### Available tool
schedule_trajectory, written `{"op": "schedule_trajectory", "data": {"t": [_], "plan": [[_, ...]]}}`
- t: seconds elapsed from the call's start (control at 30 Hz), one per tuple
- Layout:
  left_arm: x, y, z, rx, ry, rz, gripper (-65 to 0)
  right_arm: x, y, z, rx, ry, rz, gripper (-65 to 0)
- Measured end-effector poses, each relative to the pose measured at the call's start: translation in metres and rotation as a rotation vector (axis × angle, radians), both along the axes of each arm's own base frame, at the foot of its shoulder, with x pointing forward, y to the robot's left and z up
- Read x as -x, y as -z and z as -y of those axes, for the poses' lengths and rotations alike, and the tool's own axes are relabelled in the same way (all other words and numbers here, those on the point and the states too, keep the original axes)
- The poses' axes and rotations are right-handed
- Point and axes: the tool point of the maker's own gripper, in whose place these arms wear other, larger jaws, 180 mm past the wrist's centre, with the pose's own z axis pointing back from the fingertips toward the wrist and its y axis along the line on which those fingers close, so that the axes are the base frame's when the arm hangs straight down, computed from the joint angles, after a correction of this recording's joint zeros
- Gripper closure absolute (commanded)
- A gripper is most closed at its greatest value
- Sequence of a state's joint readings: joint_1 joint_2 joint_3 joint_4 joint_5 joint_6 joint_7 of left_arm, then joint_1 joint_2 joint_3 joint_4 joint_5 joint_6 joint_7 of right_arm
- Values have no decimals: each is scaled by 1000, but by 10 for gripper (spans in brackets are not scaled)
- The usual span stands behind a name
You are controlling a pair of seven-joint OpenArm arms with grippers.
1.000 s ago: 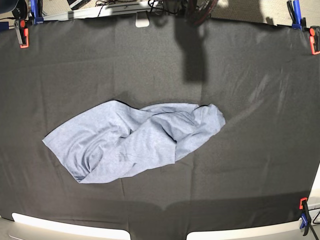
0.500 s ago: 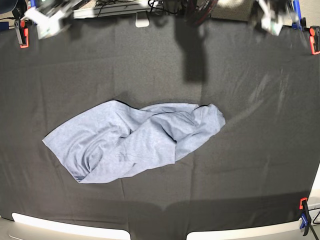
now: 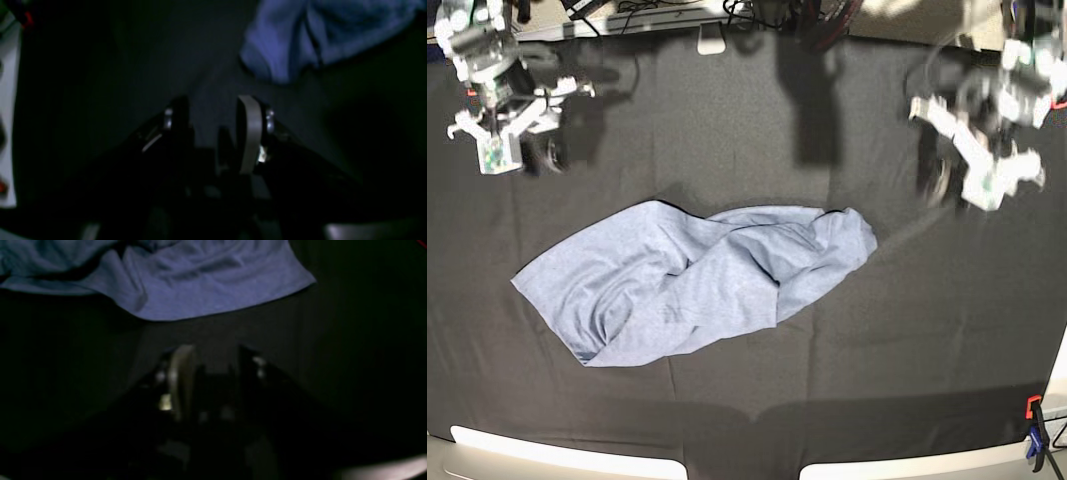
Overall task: Layout the t-shirt on the table in an organized manner, then fold the t-shirt properly
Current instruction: 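Lower the left gripper onto the crumpled blue t-shirt and grasp it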
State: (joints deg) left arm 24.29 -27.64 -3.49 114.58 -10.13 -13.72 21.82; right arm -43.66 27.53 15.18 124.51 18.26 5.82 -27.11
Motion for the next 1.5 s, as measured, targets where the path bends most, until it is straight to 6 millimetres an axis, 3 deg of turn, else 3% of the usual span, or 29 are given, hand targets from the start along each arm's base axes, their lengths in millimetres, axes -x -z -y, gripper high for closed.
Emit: {"op": "schedule_trajectory", "data": {"t": [0.27, 0.5, 0.7, 0.97, 1.2, 1.23, 1.3, 1.33, 1.5], "plan": [[-44, -15, 77, 85, 158, 61, -218, 6, 8, 5, 47, 21, -40, -286], [-90, 10, 121, 189, 176, -9, -218, 12, 14, -2, -3, 66, -47, -286], [-91, 17, 176, 186, 345, -60, -218, 13, 15, -4, -19, 81, -47, -286], [-119, 55, 183, 160, 302, -178, -218, 13, 16, -4, -19, 81, -49, -286], [-137, 50, 178, 152, 263, -172, -213, 13, 16, -4, -19, 81, -49, -286], [-136, 50, 179, 158, 267, -178, -182, 13, 15, -4, -20, 81, -47, -286], [-126, 51, 189, 183, 331, -203, -38, 13, 15, -4, -20, 80, -43, -286], [-122, 51, 193, 195, 355, -217, 0, 13, 15, -4, -20, 80, -42, -286], [-121, 50, 195, 189, 381, -233, 0, 11, 12, -4, -22, 77, -27, -286]]}}
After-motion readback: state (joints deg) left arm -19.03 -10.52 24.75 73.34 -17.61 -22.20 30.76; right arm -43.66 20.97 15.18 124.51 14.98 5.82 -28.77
